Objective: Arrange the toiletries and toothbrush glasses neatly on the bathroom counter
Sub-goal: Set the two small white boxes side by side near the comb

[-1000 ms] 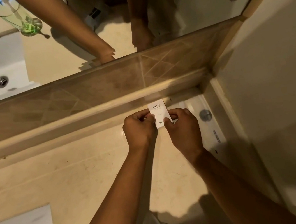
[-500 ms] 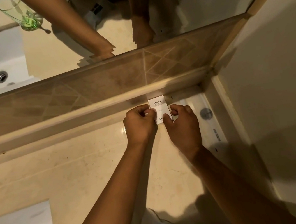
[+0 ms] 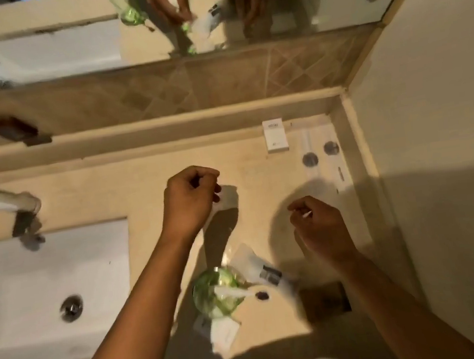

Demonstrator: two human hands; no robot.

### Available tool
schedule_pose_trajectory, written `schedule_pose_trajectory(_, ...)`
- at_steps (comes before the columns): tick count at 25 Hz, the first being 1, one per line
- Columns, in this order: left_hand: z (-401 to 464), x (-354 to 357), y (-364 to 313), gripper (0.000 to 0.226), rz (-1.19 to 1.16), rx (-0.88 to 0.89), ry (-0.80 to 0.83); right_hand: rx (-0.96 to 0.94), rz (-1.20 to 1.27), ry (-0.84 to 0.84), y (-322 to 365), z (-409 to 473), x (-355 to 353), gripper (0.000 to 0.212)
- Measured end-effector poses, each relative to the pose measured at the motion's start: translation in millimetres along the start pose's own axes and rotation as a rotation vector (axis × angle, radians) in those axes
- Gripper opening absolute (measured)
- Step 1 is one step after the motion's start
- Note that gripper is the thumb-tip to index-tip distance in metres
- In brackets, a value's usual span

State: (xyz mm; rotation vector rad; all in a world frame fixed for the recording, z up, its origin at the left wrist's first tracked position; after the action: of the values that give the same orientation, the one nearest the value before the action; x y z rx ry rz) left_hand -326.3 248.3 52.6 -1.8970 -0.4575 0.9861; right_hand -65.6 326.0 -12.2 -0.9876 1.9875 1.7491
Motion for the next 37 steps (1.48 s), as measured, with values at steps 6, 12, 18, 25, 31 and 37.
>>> schedule_pose_trajectory(6, -123.4, -89.8, 64.4, 0.022, -0.154, -0.147, -0.118, -0.120, -0.144, 0.169, -5.1, -107.9, 28.8, 0.008)
schedule_pose_trajectory(12, -221.2, -85.5, 182.9, 0.020, -0.238, -0.459, -0.080, -0.276, -0.253, 0.287, -14.2, -172.1, 83.8, 0.016)
schedule_pose_trajectory(18, -235.7, -77.7, 256.4, 0.036, -0.291, -0.664, -0.143, -0.554, -0.175, 0.524, 22.1, -211.1, 130.3, 0.030)
schedule_pose_trajectory(25, -226.7, -72.0, 259.6, 0.036, -0.297, -0.684, -0.088, -0.244, -0.212, 0.538, 1.7, -211.5, 140.8, 0.045)
schedule_pose_trajectory(31, -250.6, -85.0, 250.4, 0.019, -0.275, -0.669, -0.028, -0.078, -0.178, 0.544, -14.8, -226.6, 129.5, 0.038)
schedule_pose_trajectory(37, -252.9, -105.5, 227.0, 0.024, -0.328, -0.543, -0.032, -0.193, -0.011, 0.470, 19.4, -233.2, 98.9, 0.037)
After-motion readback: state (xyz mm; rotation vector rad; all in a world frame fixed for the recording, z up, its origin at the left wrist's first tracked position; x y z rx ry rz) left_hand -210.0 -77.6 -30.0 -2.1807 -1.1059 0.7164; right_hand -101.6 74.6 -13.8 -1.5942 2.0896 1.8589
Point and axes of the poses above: each hand's wrist, its own z-axis towards the middle knuckle, its own x-axis out of the palm, y = z × x, the point moved 10 cm from there along z, towards the middle knuckle, and after that the axes turned 12 degrees about -y, right-handed, at the moved point
